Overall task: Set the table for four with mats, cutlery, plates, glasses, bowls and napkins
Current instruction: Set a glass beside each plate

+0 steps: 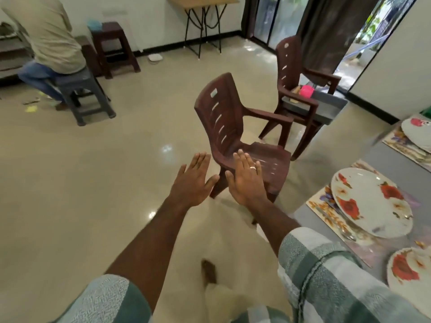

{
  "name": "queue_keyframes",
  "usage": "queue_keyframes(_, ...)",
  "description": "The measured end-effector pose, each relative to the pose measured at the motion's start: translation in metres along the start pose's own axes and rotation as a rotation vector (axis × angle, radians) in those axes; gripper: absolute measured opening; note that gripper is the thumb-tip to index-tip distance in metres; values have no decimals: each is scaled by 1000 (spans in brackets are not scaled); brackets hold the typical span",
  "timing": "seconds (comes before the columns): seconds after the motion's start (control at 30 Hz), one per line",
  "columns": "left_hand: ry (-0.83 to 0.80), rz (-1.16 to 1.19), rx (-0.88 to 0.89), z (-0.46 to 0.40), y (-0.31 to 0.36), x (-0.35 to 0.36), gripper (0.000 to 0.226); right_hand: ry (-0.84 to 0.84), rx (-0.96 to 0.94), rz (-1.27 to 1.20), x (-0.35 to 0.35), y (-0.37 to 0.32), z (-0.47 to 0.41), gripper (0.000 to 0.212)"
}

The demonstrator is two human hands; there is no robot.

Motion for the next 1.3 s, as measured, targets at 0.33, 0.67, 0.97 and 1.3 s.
queue_keyframes(0.33,-39,-67,35,-261,-141,-38,74,66,65,-26,115,-50,-275,60)
queue_keyframes(0.67,-66,-29,163,-509,-243,-36,74,116,169,31,191,-64,-497,56)
queue_keyframes(0.97,-194,-14,391,-735,-335,-11,75,67,390,175,270,-56,-678,59)
queue_keyframes(1.3,-298,78,647,-962,-314,40,74,194,644,227,298,9,-844,55)
Point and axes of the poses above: each hand's wrist, its own z-axis away from the middle knuckle, its own x-axis out of the palm, y = z × x, the point moved 1 cm from there along -z, towards the middle knuckle, and after that the axes turned 13 degrees about y, right-handed, at the moved point
